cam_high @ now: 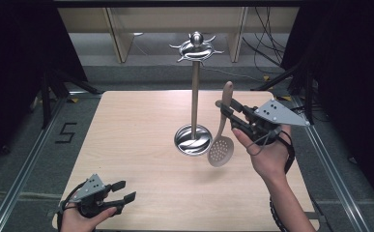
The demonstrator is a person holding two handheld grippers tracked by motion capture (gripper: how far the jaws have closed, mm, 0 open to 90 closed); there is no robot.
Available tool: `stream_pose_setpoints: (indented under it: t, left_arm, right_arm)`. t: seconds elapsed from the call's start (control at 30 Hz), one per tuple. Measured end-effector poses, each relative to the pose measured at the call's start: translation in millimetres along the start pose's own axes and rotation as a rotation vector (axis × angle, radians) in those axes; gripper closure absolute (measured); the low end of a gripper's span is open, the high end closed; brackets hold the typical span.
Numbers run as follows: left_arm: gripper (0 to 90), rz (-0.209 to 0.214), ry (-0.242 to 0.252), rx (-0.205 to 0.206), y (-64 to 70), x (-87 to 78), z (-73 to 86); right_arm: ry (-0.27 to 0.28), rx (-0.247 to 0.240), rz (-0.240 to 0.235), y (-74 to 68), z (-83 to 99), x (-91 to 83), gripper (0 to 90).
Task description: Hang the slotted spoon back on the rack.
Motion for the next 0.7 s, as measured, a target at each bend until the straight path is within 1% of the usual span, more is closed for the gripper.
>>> stream_pose_setpoints:
  t: [0.03,0.07,0.1,0.13,0.2,0.23,0.27,0.3,0.37,0.4,0.43,0.47,0.5,0.57,0.6,0.63,0.67,0.7]
  left_arm:
    - [40.2,0.002,0.002,0.001,-0.1,0.0,0.0]
    - [40.2,-0.003,0.001,0.001,0.0,-0.2,-0.1]
    - [40.2,-0.012,-0.009,0.001,0.3,-1.1,-0.4]
    - [40.2,-0.011,-0.007,0.001,0.2,-1.0,-0.4]
    - [40.2,-0.012,-0.008,0.002,0.1,-0.8,-0.4]
    - [40.1,-0.012,-0.009,0.001,0.2,-0.7,-0.4]
    - [40.2,0.002,0.003,0.003,-0.3,0.2,-0.2]
    - [40.2,0.001,0.003,0.001,-0.1,0.2,-0.2]
    - [40.1,0.001,0.003,0.003,-0.2,0.1,-0.2]
    - [40.2,-0.013,-0.008,0.003,0.1,-0.9,-0.4]
    - [40.1,-0.014,-0.010,0.007,-0.5,-1.3,-0.4]
    - [40.2,-0.001,0.001,0.008,-1.1,-0.5,-0.2]
    - [40.1,-0.002,0.003,0.007,-1.0,-0.5,-0.1]
    - [40.2,-0.002,0.002,0.008,-1.1,-0.5,-0.1]
    - [40.1,-0.003,0.002,0.009,-1.1,-0.5,-0.2]
    - [40.1,-0.013,-0.007,0.008,-0.7,-1.2,-0.4]
    - [40.1,-0.003,0.004,0.008,-1.2,-0.5,-0.2]
    - [40.2,-0.002,0.003,0.008,-1.2,-0.6,-0.2]
  right_arm:
    - [0.001,0.011,0.000,-0.9,0.4,1.3,69.7]
    - [-0.011,0.022,-0.006,-1.5,0.5,1.6,69.7]
    - [-0.002,0.014,0.001,-1.2,0.6,2.8,69.7]
    - [-0.005,0.004,0.001,-0.6,0.5,3.4,69.7]
    - [-0.007,0.016,0.001,-1.7,0.6,5.4,69.7]
    - [-0.010,0.013,0.000,-1.9,0.0,6.5,69.7]
    - [-0.012,0.016,0.000,-2.5,-0.3,7.0,69.7]
    - [-0.013,0.017,-0.003,-3.0,-0.6,8.7,69.6]
    - [-0.011,0.006,0.005,-3.5,-1.8,10.9,69.6]
    - [-0.018,0.016,0.001,-4.7,-2.1,11.8,69.7]
    - [-0.011,0.004,0.006,-4.2,-2.8,13.2,69.7]
    - [-0.013,0.015,0.006,-5.5,-3.1,14.3,69.7]
    - [-0.007,-0.002,0.010,-4.8,-3.8,15.7,69.7]
    - [-0.011,-0.005,0.003,-5.7,-4.7,18.0,69.7]
    - [-0.020,0.010,0.001,-7.2,-4.5,18.6,69.6]
    - [-0.013,-0.011,0.005,-6.4,-5.2,20.3,69.6]
    - [-0.014,-0.010,0.006,-6.8,-5.4,21.0,69.7]
    - [-0.020,-0.002,0.001,-7.9,-5.6,21.9,69.7]
Point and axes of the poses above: each handheld gripper's, and its own axes: x roughly forward along the jaws, z roughly out of its underside, y roughly to its right, the point moved 1 cm from there along x, roughly forward along the jaws, and after that the axes turned 9 degrees about x, right-handed, at the moved point
